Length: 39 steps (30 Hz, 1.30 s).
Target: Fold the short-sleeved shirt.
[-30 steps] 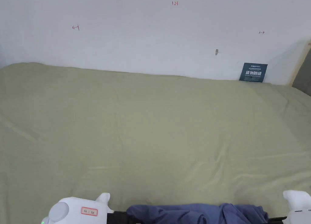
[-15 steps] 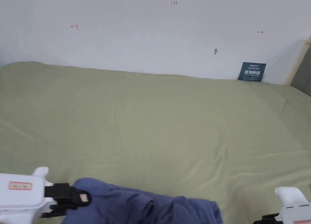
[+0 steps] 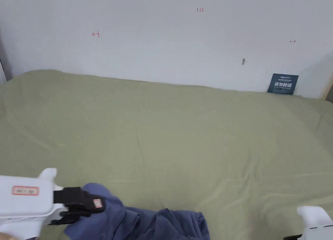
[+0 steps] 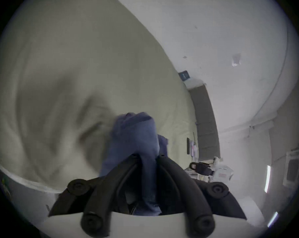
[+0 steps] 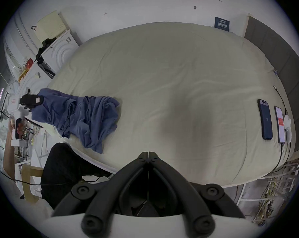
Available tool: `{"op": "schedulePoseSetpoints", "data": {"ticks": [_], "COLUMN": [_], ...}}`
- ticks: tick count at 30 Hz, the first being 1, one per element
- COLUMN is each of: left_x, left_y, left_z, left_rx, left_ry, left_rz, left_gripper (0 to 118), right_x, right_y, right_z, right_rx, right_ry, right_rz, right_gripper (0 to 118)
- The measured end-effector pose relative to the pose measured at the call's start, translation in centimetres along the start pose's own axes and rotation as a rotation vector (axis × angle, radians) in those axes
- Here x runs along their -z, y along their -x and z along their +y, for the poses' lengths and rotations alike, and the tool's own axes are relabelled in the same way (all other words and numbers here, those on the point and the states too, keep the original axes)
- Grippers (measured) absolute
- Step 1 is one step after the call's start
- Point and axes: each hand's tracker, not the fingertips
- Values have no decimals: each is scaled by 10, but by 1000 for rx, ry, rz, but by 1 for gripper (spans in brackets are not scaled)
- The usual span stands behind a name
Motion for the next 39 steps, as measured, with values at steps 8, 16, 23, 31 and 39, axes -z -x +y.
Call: {"op": "schedulePoseSetpoints", "data": {"ticks": [8, 16, 23, 31, 39], "left_x": [113, 160, 140, 178, 251], "left_y": [-46, -51, -48, -53, -3], "left_z": [-2, -23, -19, -30, -60], "left_rx": [-2, 34, 97, 144, -6], "left_ry": [143, 248, 136, 176, 343], "left_rz": [-97, -136, -213, -283, -198], "left_gripper": [13, 108, 0, 0, 0], "right_x": [-5, -4, 0, -1, -5], "right_y": [-18, -30, -25, -20, -23], "right_z": [-8, -16, -15, -17, -20], "right_rx": [39, 95, 66, 47, 42], "right_ry": [-5, -6, 6, 8, 12], "right_rz": [-19, -33, -28, -12, -25], "right_gripper": [0, 0, 0, 0, 0]}}
